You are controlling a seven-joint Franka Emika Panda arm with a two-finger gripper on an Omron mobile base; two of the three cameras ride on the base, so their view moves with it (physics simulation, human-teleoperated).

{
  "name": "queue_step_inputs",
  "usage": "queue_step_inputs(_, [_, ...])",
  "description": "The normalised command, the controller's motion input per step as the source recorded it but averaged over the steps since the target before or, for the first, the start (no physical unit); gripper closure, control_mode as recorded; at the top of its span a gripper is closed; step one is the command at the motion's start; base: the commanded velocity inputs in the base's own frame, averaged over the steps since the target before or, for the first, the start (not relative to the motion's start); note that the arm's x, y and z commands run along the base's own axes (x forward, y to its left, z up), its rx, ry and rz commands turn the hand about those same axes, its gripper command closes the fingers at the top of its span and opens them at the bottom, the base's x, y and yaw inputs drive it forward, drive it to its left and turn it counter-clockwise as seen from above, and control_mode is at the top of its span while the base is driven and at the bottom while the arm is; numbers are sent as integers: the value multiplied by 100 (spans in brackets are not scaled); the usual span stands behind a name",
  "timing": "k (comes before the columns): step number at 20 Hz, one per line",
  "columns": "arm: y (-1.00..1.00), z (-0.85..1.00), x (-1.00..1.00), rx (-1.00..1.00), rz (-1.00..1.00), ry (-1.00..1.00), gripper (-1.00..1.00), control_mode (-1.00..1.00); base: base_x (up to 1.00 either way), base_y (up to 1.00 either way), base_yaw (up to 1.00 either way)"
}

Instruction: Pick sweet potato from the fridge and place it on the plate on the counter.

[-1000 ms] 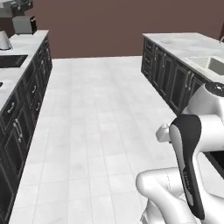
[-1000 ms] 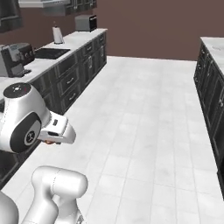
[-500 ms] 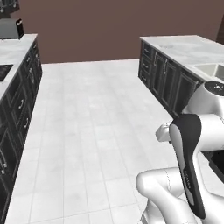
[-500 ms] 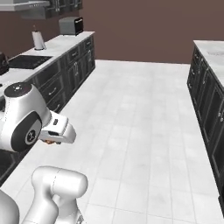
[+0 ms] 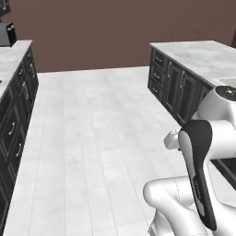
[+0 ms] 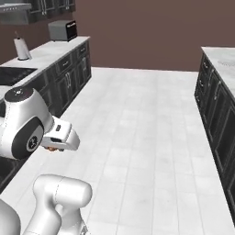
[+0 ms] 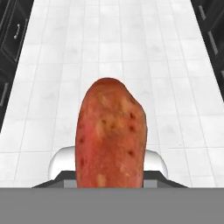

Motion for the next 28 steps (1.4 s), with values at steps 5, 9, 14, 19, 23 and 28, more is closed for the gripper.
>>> queue_step_inputs(5, [0,0,0,0,0,0,100,100,100,10,-5])
queue_step_inputs(9, [0,0,0,0,0,0,100,100,100,4,-7])
queue_step_inputs(14, [0,0,0,0,0,0,100,100,100,0,-8])
queue_step_inputs(19, [0,0,0,0,0,0,100,100,100,0,-7])
queue_step_inputs(23, [0,0,0,0,0,0,100,100,100,0,-7])
queue_step_inputs(28, [0,0,0,0,0,0,100,100,100,2,-8])
